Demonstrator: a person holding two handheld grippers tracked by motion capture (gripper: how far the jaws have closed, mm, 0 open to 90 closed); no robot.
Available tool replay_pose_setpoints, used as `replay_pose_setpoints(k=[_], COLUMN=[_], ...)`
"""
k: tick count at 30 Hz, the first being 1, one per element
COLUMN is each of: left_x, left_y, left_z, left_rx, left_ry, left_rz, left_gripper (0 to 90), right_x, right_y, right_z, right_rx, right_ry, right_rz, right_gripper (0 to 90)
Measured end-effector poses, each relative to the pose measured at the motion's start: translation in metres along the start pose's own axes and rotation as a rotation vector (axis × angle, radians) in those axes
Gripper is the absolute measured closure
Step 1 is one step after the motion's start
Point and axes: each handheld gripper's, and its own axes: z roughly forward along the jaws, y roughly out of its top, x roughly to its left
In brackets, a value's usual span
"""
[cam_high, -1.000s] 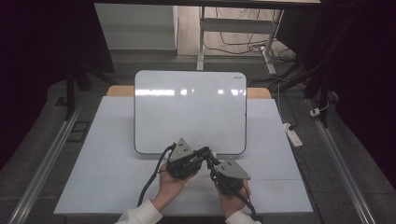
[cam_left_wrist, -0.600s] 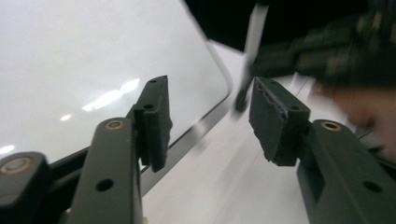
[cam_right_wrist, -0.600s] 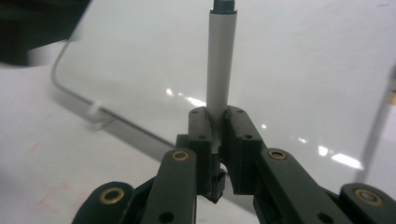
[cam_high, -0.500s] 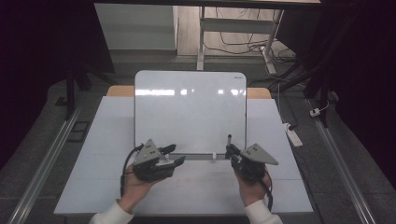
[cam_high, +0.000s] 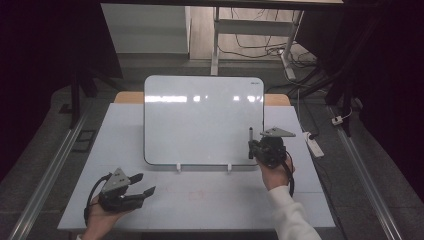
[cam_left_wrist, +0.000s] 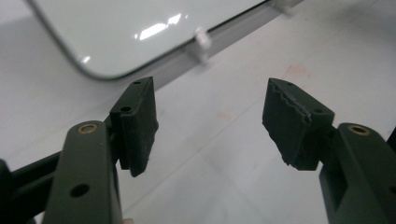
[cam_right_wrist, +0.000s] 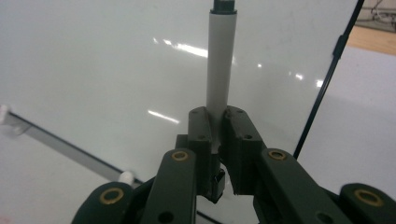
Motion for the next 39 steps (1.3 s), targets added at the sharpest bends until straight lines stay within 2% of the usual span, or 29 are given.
replay_pose_setpoints(k=[4, 7, 10, 16, 23, 27, 30, 36, 39], left_x=[0.010, 0.014, 0.016, 0.017, 0.019, 0.019, 0.020, 0.021, 0.021], left_y=[-0.009, -0.011, -0.012, -0.014, -0.015, -0.016, -0.016, -0.014, -0.013], left_z=[-0.005, -0.007, -0.007, -0.009, -0.009, -0.009, -0.008, -0.005, -0.004], left_rx=[-0.003, -0.006, -0.007, -0.012, -0.011, -0.011, -0.014, -0.015, -0.015], left_ry=[0.013, 0.023, 0.028, 0.038, 0.052, 0.055, 0.049, 0.040, 0.034], left_rz=[-0.041, -0.052, -0.058, -0.064, -0.068, -0.062, -0.058, -0.067, -0.063], left_gripper=[35.1, 34.8, 34.8, 34.6, 34.6, 34.6, 34.3, 30.4, 29.0], right_x=[-0.007, -0.012, -0.014, -0.011, -0.012, -0.013, -0.014, -0.013, -0.015], right_y=[0.003, 0.004, 0.003, 0.003, 0.001, -0.007, -0.018, -0.049, -0.067], right_z=[0.014, 0.025, 0.029, 0.029, 0.021, 0.010, 0.000, -0.018, -0.028], right_rx=[0.039, 0.065, 0.064, 0.055, 0.008, -0.037, -0.066, -0.119, -0.131], right_ry=[-0.014, -0.030, -0.043, -0.074, -0.079, -0.024, 0.036, 0.164, 0.196], right_rz=[0.025, 0.047, 0.055, 0.022, -0.017, -0.052, -0.079, -0.154, -0.181], right_gripper=[80.5, 80.5, 80.4, 78.7, 67.1, 59.6, 55.0, 47.7, 46.6])
